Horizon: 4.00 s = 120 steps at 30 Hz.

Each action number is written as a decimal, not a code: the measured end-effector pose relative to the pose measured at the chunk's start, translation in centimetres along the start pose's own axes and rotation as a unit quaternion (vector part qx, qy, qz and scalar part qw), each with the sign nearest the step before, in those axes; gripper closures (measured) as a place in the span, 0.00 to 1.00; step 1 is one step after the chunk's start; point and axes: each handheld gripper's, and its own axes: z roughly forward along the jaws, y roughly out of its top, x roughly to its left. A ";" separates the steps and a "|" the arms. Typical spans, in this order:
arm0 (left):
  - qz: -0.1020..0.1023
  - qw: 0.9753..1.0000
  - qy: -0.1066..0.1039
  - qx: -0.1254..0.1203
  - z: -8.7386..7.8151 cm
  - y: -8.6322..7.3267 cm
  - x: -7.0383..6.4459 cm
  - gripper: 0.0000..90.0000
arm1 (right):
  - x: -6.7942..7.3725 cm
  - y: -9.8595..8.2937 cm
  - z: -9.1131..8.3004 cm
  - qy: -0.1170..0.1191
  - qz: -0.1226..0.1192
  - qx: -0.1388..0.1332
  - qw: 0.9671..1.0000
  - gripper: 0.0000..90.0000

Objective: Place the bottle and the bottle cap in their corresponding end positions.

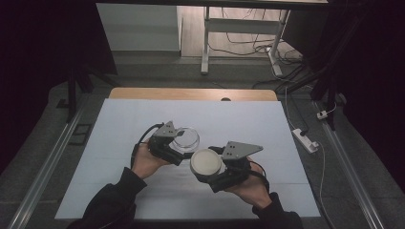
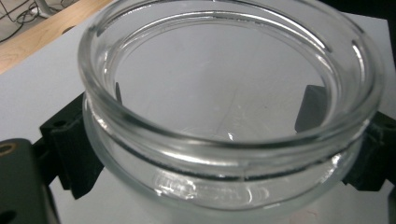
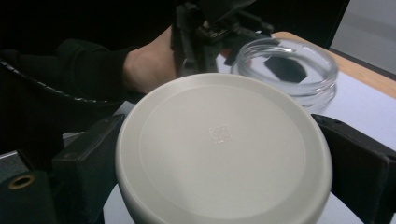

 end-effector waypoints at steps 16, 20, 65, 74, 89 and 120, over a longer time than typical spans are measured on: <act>0.013 1.000 0.005 -0.003 1.8 1.2 0.5 0.08 | 0.6 -3.2 0.5 -0.002 0.010 0.025 1.000 0.08; 0.013 1.000 0.006 -0.001 2.4 1.3 0.9 0.08 | 0.9 -3.7 1.1 0.006 0.012 0.025 1.000 0.08; -0.007 0.999 0.051 -0.009 6.9 -0.4 5.1 0.08 | -0.4 -8.8 8.2 0.005 0.008 0.100 0.995 0.08; -0.006 0.998 0.056 -0.005 7.5 -0.7 5.3 0.08 | -1.4 -9.3 9.1 -0.017 0.012 0.119 0.993 0.08; -0.021 0.999 0.046 0.004 7.9 -1.4 5.8 0.07 | -1.7 -9.2 10.0 -0.039 0.017 0.160 0.986 0.08; -0.043 0.997 0.045 0.040 6.6 -0.7 5.3 0.00 | -1.6 -8.3 8.6 -0.030 0.016 0.121 0.992 0.00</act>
